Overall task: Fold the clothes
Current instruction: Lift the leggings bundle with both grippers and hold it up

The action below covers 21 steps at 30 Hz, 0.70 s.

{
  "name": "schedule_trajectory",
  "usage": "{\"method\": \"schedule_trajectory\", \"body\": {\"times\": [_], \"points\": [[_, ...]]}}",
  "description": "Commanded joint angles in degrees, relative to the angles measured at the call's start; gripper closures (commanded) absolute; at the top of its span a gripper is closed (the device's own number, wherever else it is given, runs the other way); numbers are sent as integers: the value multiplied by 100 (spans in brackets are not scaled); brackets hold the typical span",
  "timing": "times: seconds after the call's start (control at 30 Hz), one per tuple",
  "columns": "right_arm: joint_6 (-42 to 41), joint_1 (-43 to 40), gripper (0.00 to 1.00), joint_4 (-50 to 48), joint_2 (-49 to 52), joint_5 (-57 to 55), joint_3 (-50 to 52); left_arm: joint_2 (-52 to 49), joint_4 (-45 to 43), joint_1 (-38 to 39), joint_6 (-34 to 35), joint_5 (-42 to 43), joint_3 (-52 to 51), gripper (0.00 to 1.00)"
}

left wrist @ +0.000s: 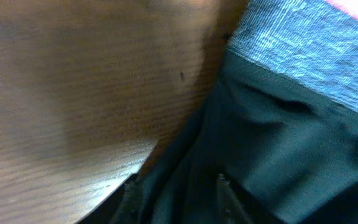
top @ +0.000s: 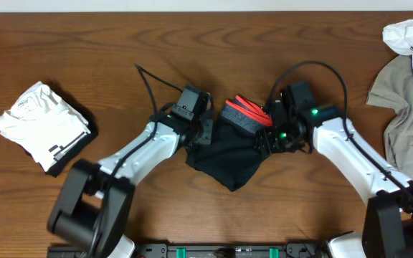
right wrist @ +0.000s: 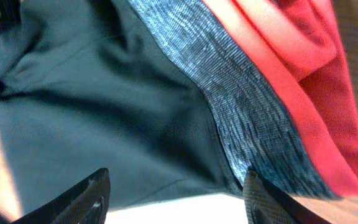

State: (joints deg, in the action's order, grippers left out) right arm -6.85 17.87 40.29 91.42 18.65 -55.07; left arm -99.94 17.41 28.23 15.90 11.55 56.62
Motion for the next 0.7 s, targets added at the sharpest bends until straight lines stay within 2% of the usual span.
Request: {"method": "schedule_trajectory", "body": {"times": [0.0,0.23,0.47,0.57,0.67], "points": [[-127,20,32,-560,20,44,426,-282,-116,-26,-129,208,24,54],[-127,20,27,-2105,98,-258,1008,-503,-162,-24,-103,1040,20,53],[114,-52,22,-2529,247,-837,1012,-507,870,-31,-107,925,-28,54],[341,-120,22,-2708,260,-835,1010,-507,1233,-31,-57,837,-28,65],[422,-140,21,-2844,260,-811,1010,-507,1469,-24,90,861,-28,71]]}}
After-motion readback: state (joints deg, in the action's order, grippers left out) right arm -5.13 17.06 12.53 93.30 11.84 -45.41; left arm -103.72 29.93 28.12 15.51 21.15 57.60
